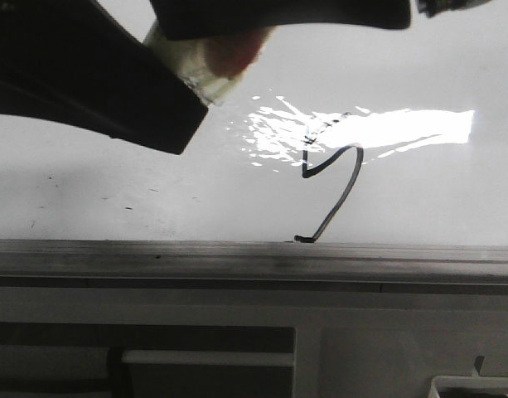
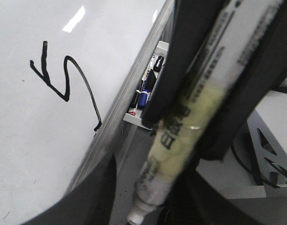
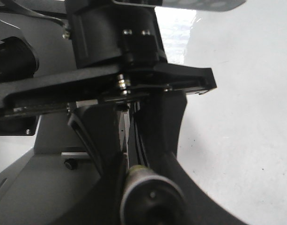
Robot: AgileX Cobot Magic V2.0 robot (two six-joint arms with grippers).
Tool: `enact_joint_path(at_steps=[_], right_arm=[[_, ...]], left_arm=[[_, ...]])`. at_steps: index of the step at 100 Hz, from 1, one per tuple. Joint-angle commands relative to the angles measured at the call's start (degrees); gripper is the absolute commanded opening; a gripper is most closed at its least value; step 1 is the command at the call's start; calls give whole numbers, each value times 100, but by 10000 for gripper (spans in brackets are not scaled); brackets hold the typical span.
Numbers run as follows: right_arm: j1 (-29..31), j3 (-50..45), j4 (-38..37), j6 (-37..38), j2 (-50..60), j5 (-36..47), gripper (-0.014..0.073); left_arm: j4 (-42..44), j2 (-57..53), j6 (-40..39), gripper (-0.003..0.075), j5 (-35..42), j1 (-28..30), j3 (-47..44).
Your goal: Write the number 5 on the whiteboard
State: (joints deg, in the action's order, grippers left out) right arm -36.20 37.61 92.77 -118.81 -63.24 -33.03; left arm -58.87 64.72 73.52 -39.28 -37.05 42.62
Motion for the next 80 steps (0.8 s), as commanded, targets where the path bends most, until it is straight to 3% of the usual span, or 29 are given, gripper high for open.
enact_joint_path(at_steps=[1,17,51,60,80], right_arm=[[-111,192,206,-44,82,-450,-71],[-111,192,206,-44,82,-450,-71],[-111,192,206,320,82,-358,-57],[-111,192,206,492,82,-244,29],[-101,192,234,770,175,609,361]], left_arm=[[-348,-32,-32,97,276,-16,191],[-348,-32,-32,-21,262,-16,191],[-348,-32,-32,-20,250,-16,191],[-348,-32,-32,-20,250,-16,191],[-348,-32,-125,-20,317,10,191]])
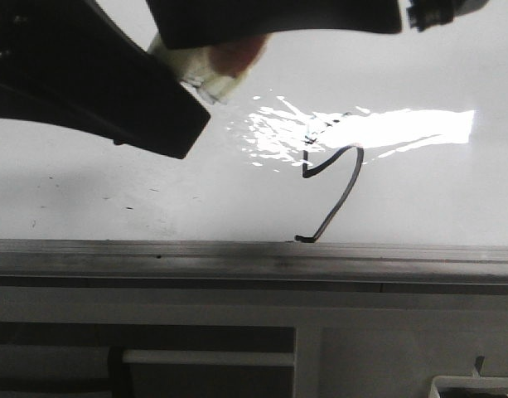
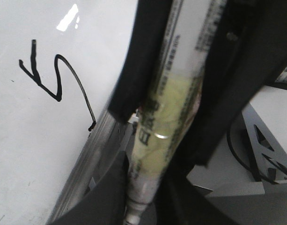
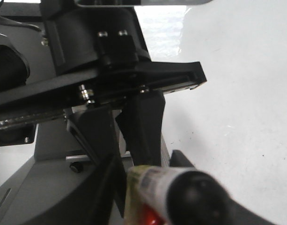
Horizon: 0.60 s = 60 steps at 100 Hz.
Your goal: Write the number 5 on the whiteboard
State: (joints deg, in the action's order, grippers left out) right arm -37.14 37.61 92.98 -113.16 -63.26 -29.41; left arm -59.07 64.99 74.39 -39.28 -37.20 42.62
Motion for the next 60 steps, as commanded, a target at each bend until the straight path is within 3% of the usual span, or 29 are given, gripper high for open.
enact_joint_path(at_steps=[1,8,41,48,60], right_arm=[[-7,192,213,265,206,327,369],[2,192,213,452,373,723,413],[2,170,221,451,1321,2095,379],[2,170,271,451,1544,2449,264],[2,158,435,451,1881,2941,-58]], left_arm=[[-328,-60,-248,-20,331,26,181],[-328,-71,-449,-20,584,26,155],[-1277,-71,-892,-20,1947,13,-401],[-1430,-71,-892,-20,2239,-8,-531],[-2073,-71,-892,-20,2727,-8,-736]])
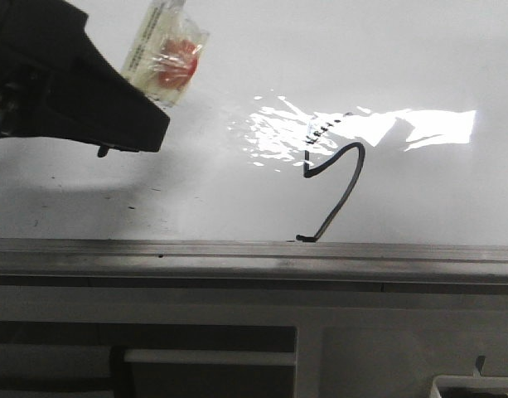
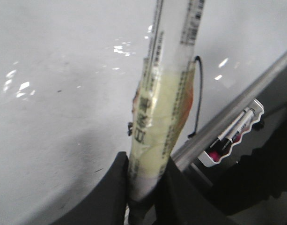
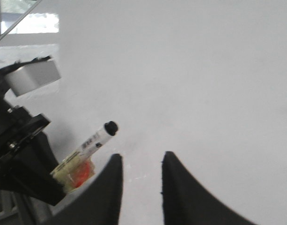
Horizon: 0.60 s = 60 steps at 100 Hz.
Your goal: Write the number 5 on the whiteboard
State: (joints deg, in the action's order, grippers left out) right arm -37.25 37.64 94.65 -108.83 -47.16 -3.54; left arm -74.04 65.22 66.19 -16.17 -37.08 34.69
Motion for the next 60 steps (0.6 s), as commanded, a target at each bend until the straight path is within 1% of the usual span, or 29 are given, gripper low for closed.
enact_joint_path(at_steps=[1,11,18,23,38,45,50,60], right_arm=[[13,155,270,18,302,354,-74],[13,-1,367,18,457,807,-66],[13,-171,380,18,492,1116,-66],[13,-286,450,18,492,1279,-66],[13,-556,550,18,492,1272,-66],[13,-571,550,18,492,1263,-66],[13,-571,550,18,492,1263,-66],[13,-571,550,18,492,1253,-66]], left_arm=[[-624,-94,-72,-20,462,-20,45],[-853,-94,-72,-20,805,-156,25],[-1016,-94,-72,-20,1124,-416,25],[-1097,-94,-72,-20,1421,-707,25],[-1304,-15,-72,-20,2697,-1588,25],[-1525,51,-72,-20,3212,-1868,25],[-1648,128,-72,-20,3399,-2019,58],[-1699,348,-181,-20,3409,-2154,137]])
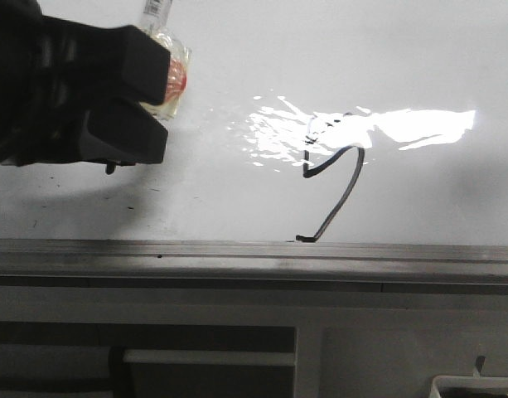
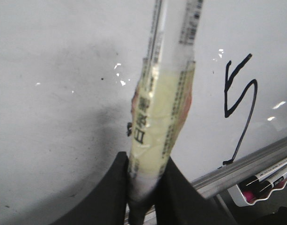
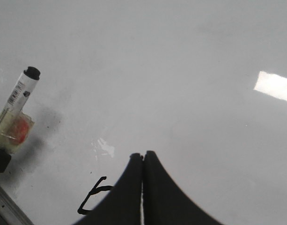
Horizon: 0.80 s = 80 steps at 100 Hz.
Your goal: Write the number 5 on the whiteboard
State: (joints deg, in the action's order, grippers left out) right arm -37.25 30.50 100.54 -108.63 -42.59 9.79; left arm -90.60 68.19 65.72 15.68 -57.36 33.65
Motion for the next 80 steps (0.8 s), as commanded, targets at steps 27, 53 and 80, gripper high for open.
enact_joint_path(at_steps=[27,53,80], right_arm=[[13,143,-19,-2,35,-164,-66],[13,143,5,-2,35,-164,-66],[13,143,5,-2,35,-164,-66]], left_arm=[[-43,594,-510,-20,239,-153,601],[-445,759,-525,-20,723,-153,633],[-468,759,-735,-20,894,-153,633]])
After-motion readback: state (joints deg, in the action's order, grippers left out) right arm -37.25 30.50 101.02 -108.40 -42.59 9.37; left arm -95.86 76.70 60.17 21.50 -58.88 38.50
